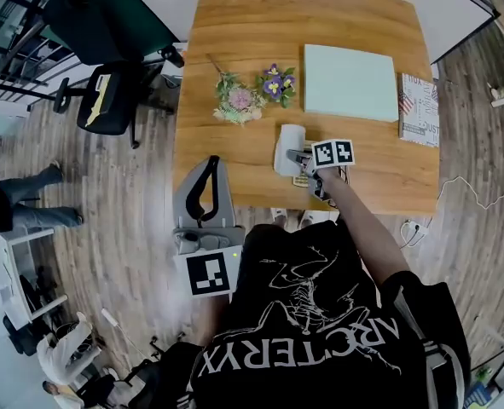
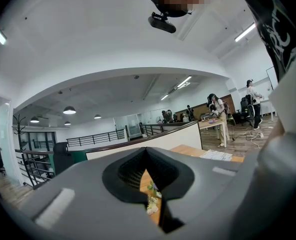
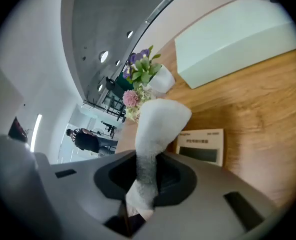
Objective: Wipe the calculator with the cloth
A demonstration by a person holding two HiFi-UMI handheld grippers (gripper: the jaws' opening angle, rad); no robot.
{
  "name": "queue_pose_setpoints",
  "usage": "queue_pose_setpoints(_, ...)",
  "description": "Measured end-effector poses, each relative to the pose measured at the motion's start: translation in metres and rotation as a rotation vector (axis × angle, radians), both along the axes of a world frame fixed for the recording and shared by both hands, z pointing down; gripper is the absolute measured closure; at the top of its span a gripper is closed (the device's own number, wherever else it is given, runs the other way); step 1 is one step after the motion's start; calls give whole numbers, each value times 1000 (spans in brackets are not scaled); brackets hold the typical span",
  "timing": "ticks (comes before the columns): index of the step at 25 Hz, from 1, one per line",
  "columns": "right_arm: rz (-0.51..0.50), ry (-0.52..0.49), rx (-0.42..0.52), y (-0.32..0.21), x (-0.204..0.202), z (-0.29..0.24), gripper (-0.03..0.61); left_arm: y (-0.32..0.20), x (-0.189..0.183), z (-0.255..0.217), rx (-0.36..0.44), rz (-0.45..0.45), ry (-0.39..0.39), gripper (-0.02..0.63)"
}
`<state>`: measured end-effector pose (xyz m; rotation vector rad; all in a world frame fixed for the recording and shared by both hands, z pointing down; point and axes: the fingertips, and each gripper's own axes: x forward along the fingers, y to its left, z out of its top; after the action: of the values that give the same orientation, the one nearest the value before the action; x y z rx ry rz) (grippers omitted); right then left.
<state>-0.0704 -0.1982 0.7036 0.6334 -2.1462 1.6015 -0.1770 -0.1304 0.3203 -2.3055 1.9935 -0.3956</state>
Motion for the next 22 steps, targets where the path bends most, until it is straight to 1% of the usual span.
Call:
queue_pose_setpoints(3,28,21,-3,-4,19,1,488,-4,2,1,1,11,6,604)
queue_pose_setpoints(7,74,49,-10,-12,45,6,489,-12,14,1,4,47,15,604)
queue_pose_setpoints(16,96,147,14,-18,103,13,489,-26,34,0,10,102,19,604)
queue_pose_setpoints(22,138,207,28,-16,152,20,488,-33,41,1,8,127,22,604)
